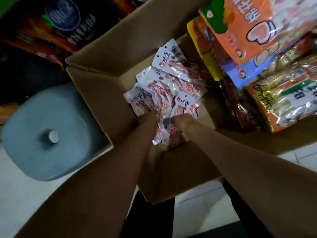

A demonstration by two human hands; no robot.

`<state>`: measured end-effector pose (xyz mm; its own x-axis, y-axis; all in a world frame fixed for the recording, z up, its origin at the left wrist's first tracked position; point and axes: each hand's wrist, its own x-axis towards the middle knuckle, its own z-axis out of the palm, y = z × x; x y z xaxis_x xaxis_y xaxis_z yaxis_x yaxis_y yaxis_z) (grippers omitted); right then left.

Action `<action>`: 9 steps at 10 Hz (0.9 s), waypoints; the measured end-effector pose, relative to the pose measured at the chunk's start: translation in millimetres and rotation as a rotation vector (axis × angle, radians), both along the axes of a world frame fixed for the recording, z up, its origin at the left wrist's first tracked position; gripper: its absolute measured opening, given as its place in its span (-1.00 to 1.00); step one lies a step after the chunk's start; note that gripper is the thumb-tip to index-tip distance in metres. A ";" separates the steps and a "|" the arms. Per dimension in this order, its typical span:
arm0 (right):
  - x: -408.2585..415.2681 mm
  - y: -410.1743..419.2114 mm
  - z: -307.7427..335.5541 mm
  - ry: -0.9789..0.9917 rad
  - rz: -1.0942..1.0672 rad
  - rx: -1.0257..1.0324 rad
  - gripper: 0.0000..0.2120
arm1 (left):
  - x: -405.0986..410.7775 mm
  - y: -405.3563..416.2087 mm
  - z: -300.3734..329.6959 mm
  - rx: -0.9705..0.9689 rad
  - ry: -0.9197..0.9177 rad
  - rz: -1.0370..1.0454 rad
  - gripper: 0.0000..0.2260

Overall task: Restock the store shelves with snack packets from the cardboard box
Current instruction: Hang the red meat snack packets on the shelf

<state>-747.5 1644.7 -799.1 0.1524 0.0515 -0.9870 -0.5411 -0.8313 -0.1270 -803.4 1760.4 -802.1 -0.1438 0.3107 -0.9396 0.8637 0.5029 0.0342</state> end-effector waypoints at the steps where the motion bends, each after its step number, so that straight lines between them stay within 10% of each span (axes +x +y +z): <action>1: -11.1 9.1 -37.5 0.007 -0.286 -0.052 -0.55 | 3.2 -1.7 -24.0 0.017 -0.050 0.201 -0.64; 2: -21.2 8.5 -60.9 -0.074 -0.508 -0.081 -0.31 | 7.0 -3.0 -27.7 0.016 -0.156 0.299 -0.84; 4: -19.7 12.0 -60.1 -0.246 -0.509 0.084 -0.56 | 5.1 3.5 -42.6 0.177 -0.133 0.169 -0.31; 6: 4.2 30.2 -58.2 -0.446 -0.477 0.314 -0.57 | 17.8 19.9 -51.2 -0.005 -0.323 0.300 -0.63; 9: 30.6 41.9 -69.7 -0.243 -0.389 0.407 -0.45 | 29.6 41.7 -48.6 -0.162 -0.374 0.124 -0.66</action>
<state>-717.0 1686.6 -868.8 0.4535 0.3123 -0.8347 -0.7111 -0.4378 -0.5502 -773.9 1802.0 -850.7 0.1897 0.1570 -0.9692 0.7390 0.6271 0.2462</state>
